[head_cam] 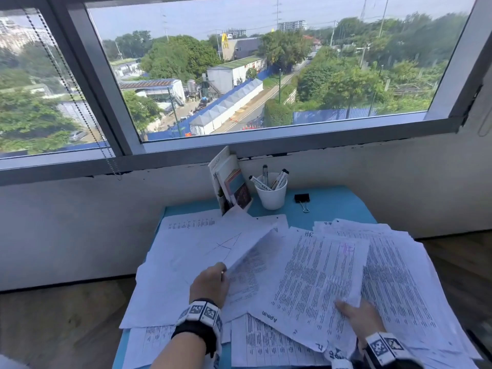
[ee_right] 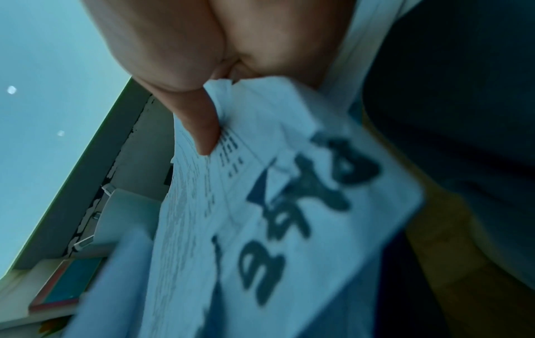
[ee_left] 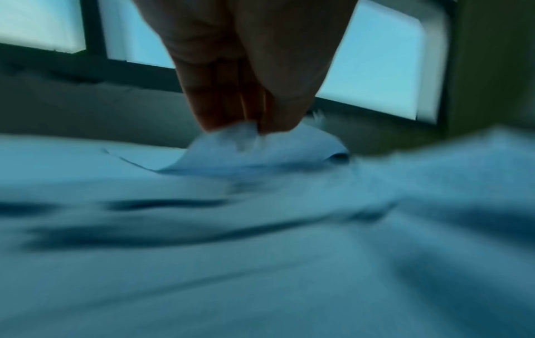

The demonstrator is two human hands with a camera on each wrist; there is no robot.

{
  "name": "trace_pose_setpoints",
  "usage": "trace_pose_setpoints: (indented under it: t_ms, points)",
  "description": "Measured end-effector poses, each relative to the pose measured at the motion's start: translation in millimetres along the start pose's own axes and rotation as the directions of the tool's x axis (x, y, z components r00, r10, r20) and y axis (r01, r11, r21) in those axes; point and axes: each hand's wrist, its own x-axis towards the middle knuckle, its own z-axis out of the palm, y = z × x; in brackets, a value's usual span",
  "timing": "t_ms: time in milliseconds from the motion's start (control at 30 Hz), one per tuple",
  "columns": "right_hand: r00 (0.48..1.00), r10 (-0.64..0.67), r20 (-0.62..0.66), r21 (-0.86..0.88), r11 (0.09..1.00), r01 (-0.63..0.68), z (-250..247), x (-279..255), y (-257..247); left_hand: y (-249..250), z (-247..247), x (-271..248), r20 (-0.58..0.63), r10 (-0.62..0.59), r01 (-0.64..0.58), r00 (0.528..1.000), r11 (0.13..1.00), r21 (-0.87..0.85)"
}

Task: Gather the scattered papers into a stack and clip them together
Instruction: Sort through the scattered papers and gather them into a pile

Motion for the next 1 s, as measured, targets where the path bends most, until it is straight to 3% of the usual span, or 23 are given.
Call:
trace_pose_setpoints:
  t_ms: [67, 133, 233, 300, 367, 400, 433, 500, 567, 633, 667, 700, 733, 800, 867, 1000]
  points:
    - [1.0, -0.007, 0.015, 0.019, 1.0, 0.007, -0.1, -1.9, -1.8, 17.7, -4.1, -7.2, -0.215, 0.03, -0.079, 0.976, 0.971, -0.226]
    - [1.0, 0.012, -0.005, 0.054, 0.998, -0.012, -0.1, -5.8, -5.7, 47.5, -2.4, -20.1, -0.252, 0.173, -0.245, 0.952, 0.924, -0.294]
    - [0.996, 0.09, 0.02, 0.163, 0.982, -0.092, 2.3, 3.5, 2.5, 98.7, 19.3, -46.8, -0.14, 0.392, -0.416, 0.909, 0.873, -0.257]
    - [0.991, 0.104, 0.086, 0.275, 0.953, -0.124, 3.1, 17.4, 17.8, 126.6, 40.2, -62.6, 0.036, 0.463, -0.446, 0.886, 0.87, -0.208]
    - [0.986, 0.091, 0.143, 0.343, 0.93, -0.135, 2.4, 7.0, 14.6, 144.8, 50.5, -76.9, 0.268, 0.499, -0.47, 0.824, 0.867, -0.168]
    - [0.987, 0.064, 0.146, 0.367, 0.923, -0.114, 2.8, 1.1, 7.2, 150.2, 53.0, -81.3, 0.328, 0.514, -0.491, 0.792, 0.857, -0.156]
    - [0.995, 0.015, 0.094, 0.338, 0.94, -0.046, 1.8, -2.5, 3.8, 153.5, 54.0, -84.3, 0.35, 0.528, -0.506, 0.774, 0.848, -0.159]
    - [0.997, -0.035, 0.065, 0.294, 0.956, 0.014, 1.0, 6.1, 11.8, 146.2, 55.9, -82.2, 0.272, 0.518, -0.475, 0.811, 0.854, -0.213]
    - [0.996, -0.015, 0.085, 0.2, 0.98, -0.002, 2.3, 16.6, 20.9, 118.2, 56.7, -70.5, -0.007, 0.471, -0.462, 0.882, 0.861, -0.211]
    - [0.994, 0.0, 0.113, 0.16, 0.987, -0.019, 2.3, 20.7, 23.8, 78.2, 45.6, -53.2, -0.105, 0.331, -0.344, 0.938, 0.928, -0.142]
    - [0.993, 0.001, 0.117, 0.16, 0.987, -0.019, 1.0, 17.8, 20.5, 57.0, 37.8, -43.8, -0.05, 0.179, -0.181, 0.983, 0.983, -0.035]
    - [0.994, -0.006, 0.109, 0.163, 0.987, -0.012, 0.4, 12.6, 14.7, 33.2, 31.7, -33.2, 0.053, -0.02, 0.015, 0.998, 0.996, 0.094]
    - [0.995, -0.014, 0.103, 0.175, 0.985, -0.004, -0.8, 13.7, 14.7, 9.0, 24.2, -25.3, 0.122, -0.202, 0.176, 0.972, 0.964, 0.198]
    - [0.995, -0.039, 0.094, 0.16, 0.987, 0.024, -0.4, 14.7, 14.8, -27.8, 12.3, -16.7, 0.213, -0.407, 0.346, 0.888, 0.897, 0.275]
    - [0.995, -0.039, 0.089, 0.154, 0.988, 0.025, 1.2, 17.9, 18.1, -43.4, 10.2, -14.5, 0.238, -0.411, 0.356, 0.88, 0.902, 0.245]
    - [0.996, -0.027, 0.09, 0.162, 0.987, 0.012, 0.7, 19.0, 17.1, -33.7, -1.1, -17.6, 0.195, -0.286, 0.218, 0.938, 0.926, 0.308]
